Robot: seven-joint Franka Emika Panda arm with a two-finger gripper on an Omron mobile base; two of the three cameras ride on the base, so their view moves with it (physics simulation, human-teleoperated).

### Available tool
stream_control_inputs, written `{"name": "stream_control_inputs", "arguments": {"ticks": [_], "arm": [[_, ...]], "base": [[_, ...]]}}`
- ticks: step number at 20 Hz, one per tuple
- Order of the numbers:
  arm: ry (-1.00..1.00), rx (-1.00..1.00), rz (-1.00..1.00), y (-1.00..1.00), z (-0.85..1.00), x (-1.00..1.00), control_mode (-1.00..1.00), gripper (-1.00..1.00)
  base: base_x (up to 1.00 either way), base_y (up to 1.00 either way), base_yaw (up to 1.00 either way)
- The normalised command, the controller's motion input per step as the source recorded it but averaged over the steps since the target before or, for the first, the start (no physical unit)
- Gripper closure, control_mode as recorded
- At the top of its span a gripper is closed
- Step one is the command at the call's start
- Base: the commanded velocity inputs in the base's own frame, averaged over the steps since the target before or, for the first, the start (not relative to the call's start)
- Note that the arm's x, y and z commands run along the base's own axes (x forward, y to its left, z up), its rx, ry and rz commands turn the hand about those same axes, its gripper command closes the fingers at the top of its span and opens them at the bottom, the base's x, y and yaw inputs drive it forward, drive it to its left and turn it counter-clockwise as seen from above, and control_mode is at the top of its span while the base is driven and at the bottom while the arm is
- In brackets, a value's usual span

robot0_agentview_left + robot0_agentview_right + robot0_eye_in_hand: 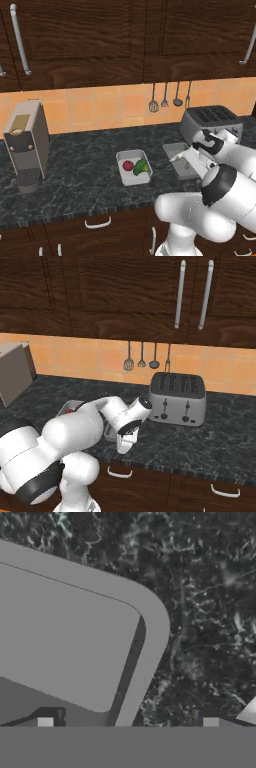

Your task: Take the meat container that has the fish and place it on the second highest rack of the freezer. Then take the vegetable container that has the tomato and broccoli and place it on the highest rack of the freezer.

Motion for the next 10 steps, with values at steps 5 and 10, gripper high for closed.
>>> {"name": "stream_control_inputs", "arguments": {"ticks": [5, 10], "arm": [[0.16, 0.0, 0.0, 0.0, -0.13, 0.33, -1.0, -1.0], [0.06, 0.0, 0.0, 0.0, -0.34, 0.07, -1.0, -1.0]], "base": [[0.0, 0.0, 0.0], [0.0, 0.0, 0.0]]}}
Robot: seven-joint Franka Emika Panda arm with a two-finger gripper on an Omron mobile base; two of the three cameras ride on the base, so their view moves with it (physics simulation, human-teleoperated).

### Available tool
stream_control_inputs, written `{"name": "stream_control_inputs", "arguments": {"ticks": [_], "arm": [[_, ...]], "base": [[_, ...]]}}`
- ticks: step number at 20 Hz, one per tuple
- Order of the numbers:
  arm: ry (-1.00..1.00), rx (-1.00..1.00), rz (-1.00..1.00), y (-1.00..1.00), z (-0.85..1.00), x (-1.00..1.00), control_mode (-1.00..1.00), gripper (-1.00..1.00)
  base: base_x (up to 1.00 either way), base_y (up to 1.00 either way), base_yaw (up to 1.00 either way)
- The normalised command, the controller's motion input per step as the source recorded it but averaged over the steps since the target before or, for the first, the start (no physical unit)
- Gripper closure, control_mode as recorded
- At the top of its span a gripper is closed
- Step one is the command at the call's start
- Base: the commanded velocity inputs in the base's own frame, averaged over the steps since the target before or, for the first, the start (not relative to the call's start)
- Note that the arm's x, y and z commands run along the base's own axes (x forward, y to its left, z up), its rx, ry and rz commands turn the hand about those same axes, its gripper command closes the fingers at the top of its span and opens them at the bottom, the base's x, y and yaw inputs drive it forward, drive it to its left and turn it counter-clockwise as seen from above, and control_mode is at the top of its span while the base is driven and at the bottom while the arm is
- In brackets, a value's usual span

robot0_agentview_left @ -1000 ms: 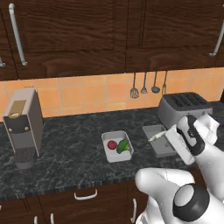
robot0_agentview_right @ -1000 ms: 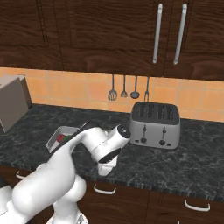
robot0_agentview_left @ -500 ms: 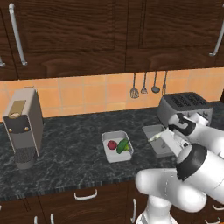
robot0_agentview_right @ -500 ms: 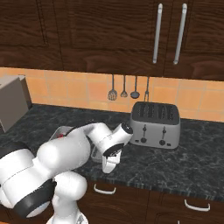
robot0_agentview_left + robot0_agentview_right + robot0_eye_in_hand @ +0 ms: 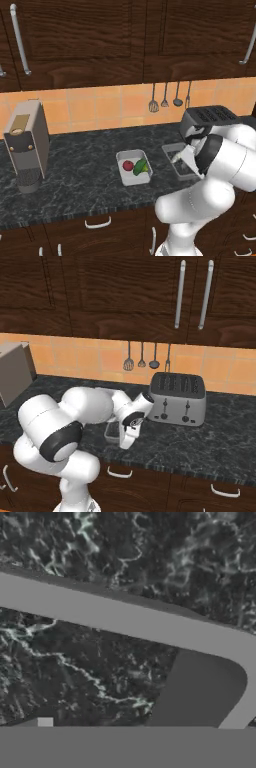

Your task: Take the meat container that has the fish and place it on the second highest rack of the freezer. Then take the vegetable container that has the tomato and broccoli and place it on the highest rack of the freezer.

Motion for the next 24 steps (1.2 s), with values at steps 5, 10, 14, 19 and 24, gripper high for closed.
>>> {"name": "stream_control_inputs", "arguments": {"ticks": [5, 10, 14, 19, 24], "arm": [[-0.02, 0.0, -0.07, 0.05, -0.46, -0.4, -1.0, 1.0], [-0.01, 0.0, -0.02, 0.0, -0.1, -0.09, -1.0, 1.0], [0.07, -0.03, 0.0, 0.07, -0.09, 0.0, -1.0, 1.0], [-0.02, 0.0, 0.0, 0.02, 0.11, -0.25, -1.0, 1.0], [-0.09, 0.0, 0.0, 0.06, 0.34, -0.48, -1.0, 1.0]], "base": [[0.0, 0.0, 0.0], [0.0, 0.0, 0.0], [0.0, 0.0, 0.0], [0.0, 0.0, 0.0], [0.0, 0.0, 0.0]]}}
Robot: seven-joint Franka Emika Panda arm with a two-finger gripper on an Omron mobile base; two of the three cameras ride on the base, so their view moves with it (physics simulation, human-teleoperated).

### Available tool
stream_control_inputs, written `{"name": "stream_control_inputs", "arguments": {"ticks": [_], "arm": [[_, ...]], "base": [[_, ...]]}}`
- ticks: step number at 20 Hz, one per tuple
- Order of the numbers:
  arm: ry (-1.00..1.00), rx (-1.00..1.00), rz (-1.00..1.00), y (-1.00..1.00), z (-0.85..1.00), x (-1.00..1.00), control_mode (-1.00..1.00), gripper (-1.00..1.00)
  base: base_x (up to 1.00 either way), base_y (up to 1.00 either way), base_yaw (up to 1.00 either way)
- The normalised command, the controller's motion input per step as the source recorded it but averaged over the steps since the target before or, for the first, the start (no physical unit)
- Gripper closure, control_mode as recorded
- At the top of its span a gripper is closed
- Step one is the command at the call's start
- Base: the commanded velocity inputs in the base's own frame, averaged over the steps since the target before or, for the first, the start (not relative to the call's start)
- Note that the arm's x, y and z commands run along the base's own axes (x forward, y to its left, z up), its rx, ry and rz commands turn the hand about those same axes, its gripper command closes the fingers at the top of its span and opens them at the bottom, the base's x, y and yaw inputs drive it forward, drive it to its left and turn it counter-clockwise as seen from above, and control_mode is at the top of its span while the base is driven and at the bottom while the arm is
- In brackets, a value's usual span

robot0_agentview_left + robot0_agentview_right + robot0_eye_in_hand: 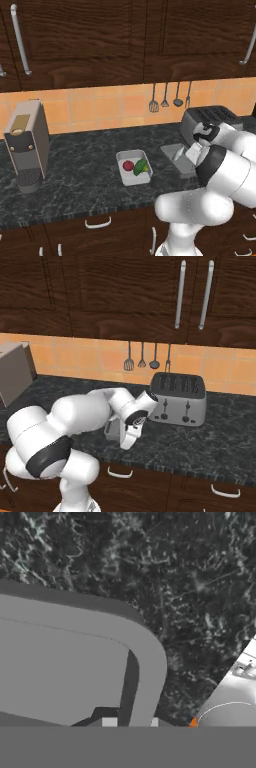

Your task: Take the meat container that has the fish and place it on the second highest rack of the freezer. Then take the vegetable container that has the tomato and broccoli and place it on the highest rack of the freezer.

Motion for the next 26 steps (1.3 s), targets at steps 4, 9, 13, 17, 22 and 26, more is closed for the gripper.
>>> {"name": "stream_control_inputs", "arguments": {"ticks": [4, 9, 13, 17, 22, 26], "arm": [[-0.1, 0.0, 0.0, 0.32, 0.52, -0.45, -1.0, 1.0], [-0.23, -0.01, 0.0, 0.24, 0.77, -0.47, -1.0, 1.0], [-0.19, 0.0, 0.0, 0.31, 0.88, -0.54, -1.0, 1.0], [-0.08, 0.0, -0.03, 0.49, 0.96, -0.5, -1.0, 1.0], [-0.09, -0.04, -0.09, 0.44, 0.99, -0.45, -1.0, 1.0], [-0.07, -0.09, -0.14, 0.48, 0.73, -0.25, -1.0, 1.0]], "base": [[0.0, 0.0, 0.0], [0.0, 0.0, 0.0], [0.0, 0.0, 0.0], [0.0, 0.0, 0.0], [0.0, 0.0, 0.0], [0.0, 0.0, 0.0]]}}
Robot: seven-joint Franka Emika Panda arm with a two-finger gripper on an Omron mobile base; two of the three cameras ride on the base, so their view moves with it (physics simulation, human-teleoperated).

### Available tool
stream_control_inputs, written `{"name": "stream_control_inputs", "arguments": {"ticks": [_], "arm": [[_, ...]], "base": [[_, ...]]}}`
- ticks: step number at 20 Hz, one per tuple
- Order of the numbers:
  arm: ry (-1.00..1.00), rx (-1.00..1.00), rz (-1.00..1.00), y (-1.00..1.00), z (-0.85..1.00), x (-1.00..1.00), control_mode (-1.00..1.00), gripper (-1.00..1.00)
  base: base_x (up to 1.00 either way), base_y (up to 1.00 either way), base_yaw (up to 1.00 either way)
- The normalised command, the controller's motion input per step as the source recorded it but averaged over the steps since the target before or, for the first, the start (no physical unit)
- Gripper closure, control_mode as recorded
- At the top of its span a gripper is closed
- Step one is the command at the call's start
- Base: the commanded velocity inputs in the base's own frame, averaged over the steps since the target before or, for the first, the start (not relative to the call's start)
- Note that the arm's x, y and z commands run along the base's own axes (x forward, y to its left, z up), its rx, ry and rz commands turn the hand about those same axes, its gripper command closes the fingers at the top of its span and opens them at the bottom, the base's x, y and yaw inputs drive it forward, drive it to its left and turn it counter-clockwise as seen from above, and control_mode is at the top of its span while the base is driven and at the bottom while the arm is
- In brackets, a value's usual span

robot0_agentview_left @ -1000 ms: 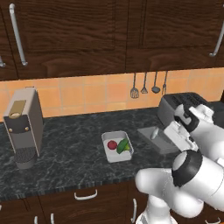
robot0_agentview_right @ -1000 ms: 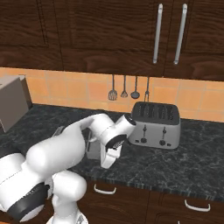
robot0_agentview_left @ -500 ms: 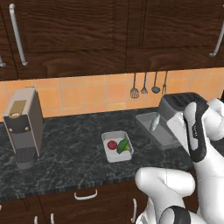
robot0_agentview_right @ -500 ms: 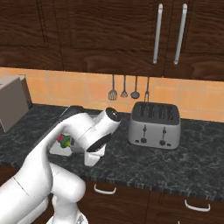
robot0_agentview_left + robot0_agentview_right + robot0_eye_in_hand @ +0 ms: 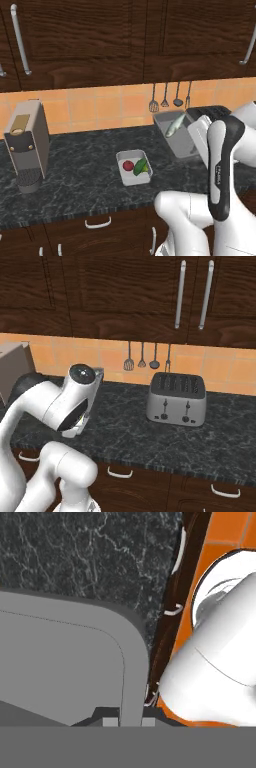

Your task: Take the meat container that has the fish and place it on the second highest rack of the freezer. Then take the vegetable container that has the tomato and broccoli and place it on the highest rack of the freezer.

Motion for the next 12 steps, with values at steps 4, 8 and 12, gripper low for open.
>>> {"name": "stream_control_inputs", "arguments": {"ticks": [4, 8, 12], "arm": [[-0.02, -0.1, -0.07, 0.57, 0.18, -0.09, -1.0, 1.0], [0.0, -0.03, 0.0, 0.14, 0.0, 0.0, -1.0, 1.0], [-0.02, 0.0, 0.0, 0.0, 0.0, -0.1, -1.0, 1.0]], "base": [[0.0, 0.0, 0.0], [0.0, 0.0, 0.0], [0.0, 0.0, 0.0]]}}
